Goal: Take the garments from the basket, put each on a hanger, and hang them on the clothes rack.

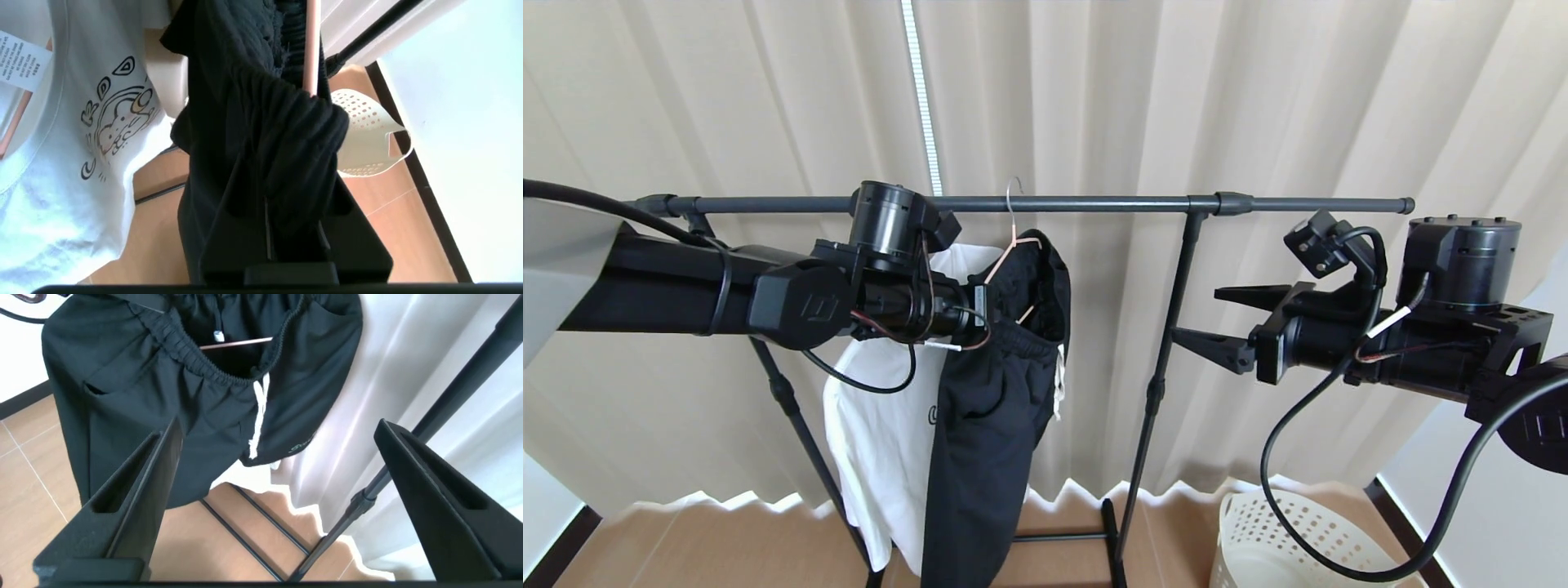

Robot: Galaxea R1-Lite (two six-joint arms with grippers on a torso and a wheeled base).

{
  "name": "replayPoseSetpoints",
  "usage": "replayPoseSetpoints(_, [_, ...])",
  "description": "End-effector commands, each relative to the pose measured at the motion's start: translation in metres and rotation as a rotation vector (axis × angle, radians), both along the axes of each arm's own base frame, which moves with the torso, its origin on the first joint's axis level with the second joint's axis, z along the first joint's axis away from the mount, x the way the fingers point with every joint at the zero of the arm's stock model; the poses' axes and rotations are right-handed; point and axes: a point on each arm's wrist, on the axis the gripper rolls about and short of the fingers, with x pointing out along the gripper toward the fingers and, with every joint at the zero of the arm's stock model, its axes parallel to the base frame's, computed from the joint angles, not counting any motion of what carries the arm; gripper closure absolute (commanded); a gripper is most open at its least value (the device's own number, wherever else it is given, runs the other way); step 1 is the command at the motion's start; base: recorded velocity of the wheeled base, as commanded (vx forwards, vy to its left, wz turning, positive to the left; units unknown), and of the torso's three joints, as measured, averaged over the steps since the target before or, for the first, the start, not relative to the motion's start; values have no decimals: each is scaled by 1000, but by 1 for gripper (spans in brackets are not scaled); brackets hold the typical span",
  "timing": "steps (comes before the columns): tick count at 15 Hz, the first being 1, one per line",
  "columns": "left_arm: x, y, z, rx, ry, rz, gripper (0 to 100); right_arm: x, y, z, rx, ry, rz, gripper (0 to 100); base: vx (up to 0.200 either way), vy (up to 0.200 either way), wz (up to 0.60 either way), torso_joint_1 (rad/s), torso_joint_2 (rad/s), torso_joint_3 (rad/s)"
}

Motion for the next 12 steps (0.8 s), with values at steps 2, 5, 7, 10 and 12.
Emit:
replayPoseSetpoints(2, [0, 1, -2, 2, 9, 4, 100, 0, 0, -1, -1, 4, 2, 0, 0, 0, 0, 0, 0, 0])
replayPoseSetpoints(5, [0, 1, -3, 3, 11, 4, 100, 1, 1, -1, -1, 4, 3, 0, 0, 0, 0, 0, 0, 0])
replayPoseSetpoints(7, [1, 1, -5, 6, 16, 3, 100, 1, 0, -2, -1, 6, 2, 0, 0, 0, 0, 0, 0, 0])
replayPoseSetpoints(10, [-1, 2, -6, 9, 19, -1, 0, 1, 0, -2, -1, 6, 2, 0, 0, 0, 0, 0, 0, 0])
replayPoseSetpoints(12, [-12, 6, 2, 8, 12, -5, 0, 0, 0, 0, 2, -1, 0, 0, 0, 0, 0, 0, 0, 0])
